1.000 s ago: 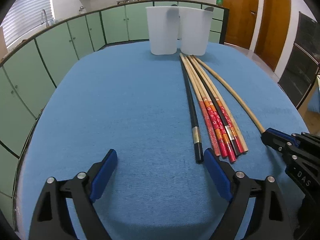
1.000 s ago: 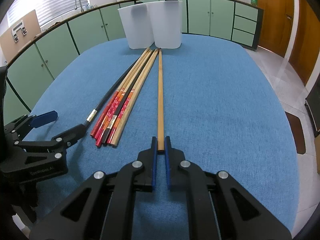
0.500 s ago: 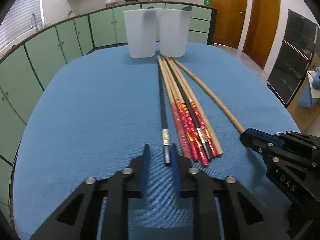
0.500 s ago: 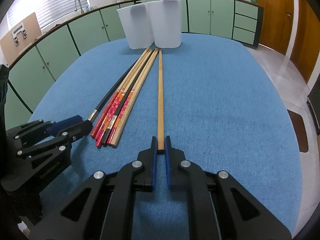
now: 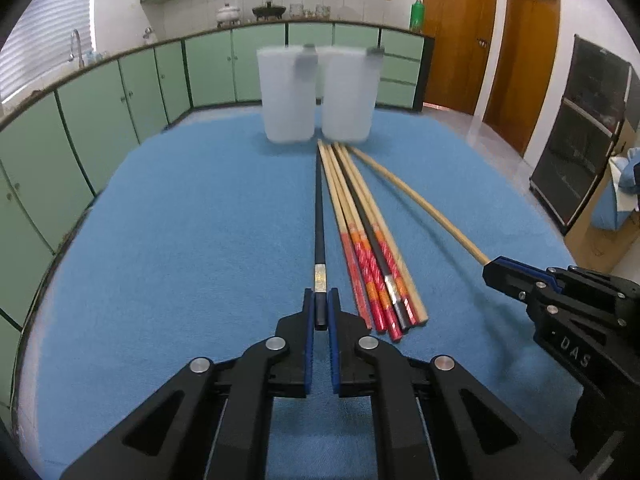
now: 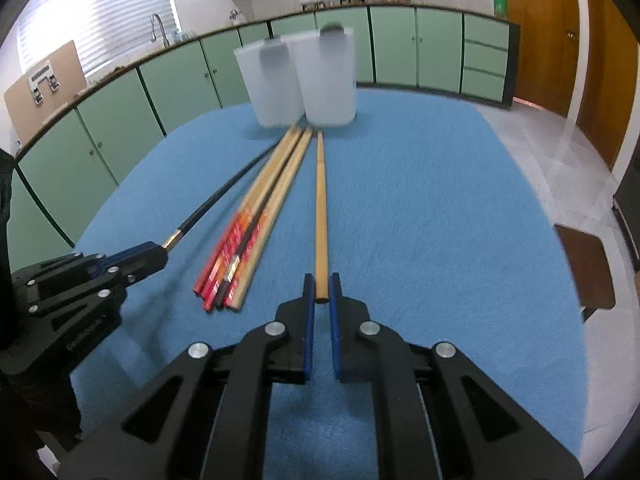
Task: Organize utensils
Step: 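Lift both chopsticks and drop them into the white holder, then move both open tools back over the chopstick bundle, then grasp a plain wooden chopstick tip with the right tool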
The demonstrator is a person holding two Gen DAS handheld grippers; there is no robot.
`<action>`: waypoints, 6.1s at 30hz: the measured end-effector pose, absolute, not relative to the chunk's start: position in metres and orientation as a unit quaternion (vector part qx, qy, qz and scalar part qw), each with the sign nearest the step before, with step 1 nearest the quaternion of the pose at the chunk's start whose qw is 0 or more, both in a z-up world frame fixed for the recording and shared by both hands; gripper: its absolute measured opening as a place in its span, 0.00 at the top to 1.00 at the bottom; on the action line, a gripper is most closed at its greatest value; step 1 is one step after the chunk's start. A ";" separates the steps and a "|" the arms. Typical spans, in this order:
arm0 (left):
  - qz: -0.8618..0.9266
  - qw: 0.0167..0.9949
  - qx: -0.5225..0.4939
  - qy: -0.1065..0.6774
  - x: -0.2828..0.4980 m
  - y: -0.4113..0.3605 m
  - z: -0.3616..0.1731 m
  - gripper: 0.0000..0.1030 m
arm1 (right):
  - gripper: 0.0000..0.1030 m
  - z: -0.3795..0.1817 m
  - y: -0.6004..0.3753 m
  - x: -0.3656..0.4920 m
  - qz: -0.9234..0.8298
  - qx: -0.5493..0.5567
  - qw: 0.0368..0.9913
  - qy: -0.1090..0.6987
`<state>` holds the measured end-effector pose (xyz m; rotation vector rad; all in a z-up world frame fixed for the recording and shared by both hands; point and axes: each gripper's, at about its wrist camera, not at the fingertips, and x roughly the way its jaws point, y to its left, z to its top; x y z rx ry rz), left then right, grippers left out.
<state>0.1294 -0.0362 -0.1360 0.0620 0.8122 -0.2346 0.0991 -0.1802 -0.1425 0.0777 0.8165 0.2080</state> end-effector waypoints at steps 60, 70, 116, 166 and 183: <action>-0.141 0.977 -0.003 0.158 0.339 -0.039 0.063 0.93 | 0.94 0.069 -0.199 0.319 0.115 0.025 0.962 0.247; -0.132 0.973 0.005 0.186 0.306 -0.028 0.049 0.64 | 0.61 0.047 -0.201 0.291 0.105 0.025 0.961 0.254; -0.075 0.910 0.017 0.407 0.154 0.001 -0.159 0.19 | 0.11 -0.168 -0.150 0.111 0.075 -0.002 0.896 0.438; -0.114 0.897 0.027 0.426 0.154 -0.029 -0.164 0.18 | 0.94 -0.167 -0.170 0.112 0.065 0.025 0.898 0.435; -0.091 0.893 0.032 0.439 0.149 -0.023 -0.166 0.14 | 0.94 -0.170 -0.178 0.114 0.067 0.035 0.898 0.434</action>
